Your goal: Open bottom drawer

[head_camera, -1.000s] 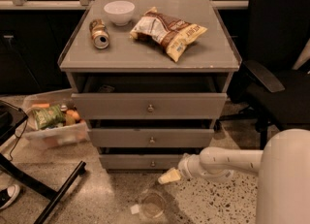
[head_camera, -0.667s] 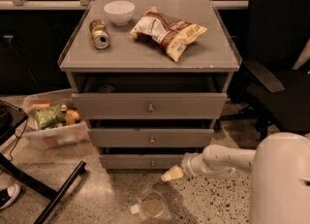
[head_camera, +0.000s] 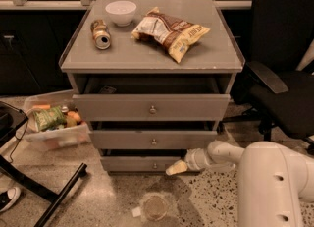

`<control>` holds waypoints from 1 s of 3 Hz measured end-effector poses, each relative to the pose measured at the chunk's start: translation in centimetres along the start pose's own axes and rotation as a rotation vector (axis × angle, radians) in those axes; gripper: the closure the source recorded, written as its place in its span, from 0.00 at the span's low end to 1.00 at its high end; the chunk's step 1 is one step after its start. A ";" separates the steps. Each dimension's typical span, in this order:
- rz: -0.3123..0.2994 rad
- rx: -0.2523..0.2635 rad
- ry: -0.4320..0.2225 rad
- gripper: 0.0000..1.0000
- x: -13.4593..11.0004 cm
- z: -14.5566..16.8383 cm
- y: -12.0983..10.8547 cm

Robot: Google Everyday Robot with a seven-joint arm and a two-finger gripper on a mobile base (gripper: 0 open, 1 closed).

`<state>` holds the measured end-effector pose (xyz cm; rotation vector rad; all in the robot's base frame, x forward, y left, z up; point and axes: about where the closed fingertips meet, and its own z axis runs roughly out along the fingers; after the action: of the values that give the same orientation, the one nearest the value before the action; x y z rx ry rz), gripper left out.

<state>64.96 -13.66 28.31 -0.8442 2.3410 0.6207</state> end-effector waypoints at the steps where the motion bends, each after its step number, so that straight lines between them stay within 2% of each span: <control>1: -0.011 -0.010 0.007 0.00 -0.2 1.4 -1.3; 3: -0.006 -0.010 0.013 0.00 0.1 1.4 -1.2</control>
Offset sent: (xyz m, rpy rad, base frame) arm 0.0590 -0.0080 -0.0696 -0.1165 0.1778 -0.0098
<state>66.22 -13.71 26.90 -0.8624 2.3482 0.6270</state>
